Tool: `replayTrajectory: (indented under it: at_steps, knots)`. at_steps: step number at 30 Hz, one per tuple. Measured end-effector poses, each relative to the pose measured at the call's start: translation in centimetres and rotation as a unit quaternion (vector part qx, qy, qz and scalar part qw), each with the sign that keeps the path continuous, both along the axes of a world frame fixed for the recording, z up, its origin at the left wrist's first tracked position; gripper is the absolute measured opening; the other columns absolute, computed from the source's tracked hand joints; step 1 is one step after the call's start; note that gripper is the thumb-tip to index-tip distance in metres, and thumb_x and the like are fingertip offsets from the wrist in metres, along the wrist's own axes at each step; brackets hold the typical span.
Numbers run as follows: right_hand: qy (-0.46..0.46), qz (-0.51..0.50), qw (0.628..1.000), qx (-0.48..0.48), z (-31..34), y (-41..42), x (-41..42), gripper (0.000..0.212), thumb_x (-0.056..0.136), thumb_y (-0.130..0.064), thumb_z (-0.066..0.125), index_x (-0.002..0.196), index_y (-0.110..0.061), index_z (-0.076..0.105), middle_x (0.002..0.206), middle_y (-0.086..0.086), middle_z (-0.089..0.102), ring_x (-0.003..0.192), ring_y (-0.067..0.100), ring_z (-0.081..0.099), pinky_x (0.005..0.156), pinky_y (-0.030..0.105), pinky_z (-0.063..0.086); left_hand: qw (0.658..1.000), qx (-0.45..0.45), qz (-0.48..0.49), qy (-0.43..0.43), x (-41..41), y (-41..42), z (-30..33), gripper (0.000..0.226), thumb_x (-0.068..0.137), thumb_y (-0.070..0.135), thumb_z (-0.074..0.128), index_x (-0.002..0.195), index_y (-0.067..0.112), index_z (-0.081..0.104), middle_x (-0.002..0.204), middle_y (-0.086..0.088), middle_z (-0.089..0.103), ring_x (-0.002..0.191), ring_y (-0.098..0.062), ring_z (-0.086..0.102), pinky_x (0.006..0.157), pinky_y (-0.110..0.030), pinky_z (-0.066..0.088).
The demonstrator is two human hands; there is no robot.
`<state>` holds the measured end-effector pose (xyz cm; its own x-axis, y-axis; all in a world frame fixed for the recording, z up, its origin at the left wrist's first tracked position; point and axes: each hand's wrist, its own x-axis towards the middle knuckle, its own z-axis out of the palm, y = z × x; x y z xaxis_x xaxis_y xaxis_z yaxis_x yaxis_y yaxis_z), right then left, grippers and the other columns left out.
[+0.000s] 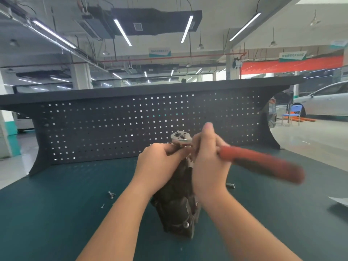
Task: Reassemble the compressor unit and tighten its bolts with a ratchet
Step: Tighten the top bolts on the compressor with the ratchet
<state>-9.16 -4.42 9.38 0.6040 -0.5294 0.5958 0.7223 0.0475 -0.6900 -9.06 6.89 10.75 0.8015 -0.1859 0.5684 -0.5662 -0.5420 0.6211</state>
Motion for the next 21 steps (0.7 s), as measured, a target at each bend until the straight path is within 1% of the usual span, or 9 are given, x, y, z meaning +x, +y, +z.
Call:
replayTrajectory:
  at_steps: [2,3,5,7,11,14,16,18,21]
  knots:
    - [-0.028,0.127,0.986,0.103,1.5,-1.4,0.3,0.053,0.096,-0.024,0.048,0.043,-0.024,0.050,0.043,-0.010,0.042,0.036,0.005,0.035,0.038,0.016,0.032,1.000,0.000,0.003,-0.008,0.1,0.1,0.0,0.003,0.083,0.056,0.064,0.083,0.055,0.067,0.075,0.015,0.072,0.085,-0.008,0.065,0.078,-0.025,0.048]
    - [-0.005,0.204,0.967,0.150,2.4,-2.2,0.5,0.056,0.095,-0.023,0.048,0.039,-0.023,0.046,0.041,-0.010,0.036,0.035,0.007,0.030,0.038,0.017,0.028,1.000,0.001,0.005,-0.010,0.2,0.2,-0.1,0.004,0.084,0.056,0.064,0.085,0.054,0.067,0.079,0.016,0.073,0.088,-0.007,0.065,0.081,-0.026,0.048]
    - [0.106,0.367,0.907,0.179,4.0,-3.5,0.7,0.056,0.095,-0.028,0.047,0.040,-0.024,0.039,0.040,-0.006,0.023,0.035,0.010,0.022,0.041,0.020,0.025,1.000,0.009,0.006,-0.017,0.4,0.2,-0.1,0.006,0.084,0.057,0.063,0.085,0.053,0.068,0.082,0.016,0.074,0.088,-0.005,0.064,0.084,-0.027,0.049]
    - [0.141,0.393,0.892,0.171,3.7,-4.0,1.6,0.055,0.095,-0.034,0.046,0.042,-0.022,0.036,0.040,-0.006,0.016,0.036,0.010,0.020,0.045,0.023,0.023,1.000,0.018,0.011,-0.023,0.4,0.1,-0.1,0.009,0.085,0.058,0.062,0.085,0.052,0.068,0.080,0.016,0.073,0.087,-0.005,0.064,0.082,-0.025,0.049]
    - [0.033,0.239,0.955,0.173,2.7,-2.5,0.6,0.056,0.098,-0.031,0.048,0.044,-0.025,0.040,0.045,-0.008,0.028,0.037,0.010,0.025,0.047,0.024,0.024,0.999,0.015,0.027,-0.017,0.5,0.0,0.0,0.005,0.084,0.057,0.063,0.083,0.061,0.060,0.084,0.034,0.066,0.090,-0.004,0.063,0.075,-0.010,0.040]
    - [-0.033,0.044,0.990,0.128,1.7,-1.1,-1.2,0.055,0.099,-0.031,0.045,0.045,-0.025,0.040,0.048,-0.011,0.036,0.040,0.008,0.033,0.042,0.019,0.031,0.999,0.023,0.032,-0.014,0.6,-0.4,-0.1,0.003,0.085,0.055,0.063,0.086,0.058,0.063,0.090,0.022,0.073,0.095,-0.010,0.064,0.077,-0.022,0.044]
    - [-0.057,-0.075,0.993,0.076,0.8,0.6,-2.5,0.051,0.097,-0.038,0.043,0.047,-0.025,0.042,0.044,-0.011,0.041,0.041,0.006,0.039,0.045,0.015,0.033,0.999,0.022,0.043,-0.012,0.5,-0.6,-0.2,0.016,0.086,0.056,0.061,0.096,0.049,0.071,0.096,0.018,0.074,0.100,-0.012,0.063,0.081,-0.028,0.045]
    - [-0.064,-0.110,0.991,0.034,-0.5,2.5,-3.2,0.047,0.090,-0.048,0.045,0.051,-0.023,0.049,0.048,-0.010,0.053,0.047,0.002,0.050,0.052,0.015,0.040,0.999,0.024,0.035,-0.004,0.4,-0.4,-0.3,0.018,0.087,0.056,0.058,0.093,0.048,0.073,0.092,0.022,0.073,0.098,-0.009,0.064,0.082,-0.028,0.047]
    - [-0.050,-0.114,0.990,-0.066,-1.2,3.4,-3.4,0.047,0.084,-0.061,0.039,0.067,-0.019,0.055,0.055,-0.002,0.056,0.055,0.012,0.053,0.057,0.034,0.044,1.000,0.021,-0.004,0.010,0.3,0.2,-0.3,0.023,0.090,0.056,0.053,0.082,0.043,0.071,0.076,0.021,0.071,0.087,-0.010,0.066,0.081,-0.033,0.053]
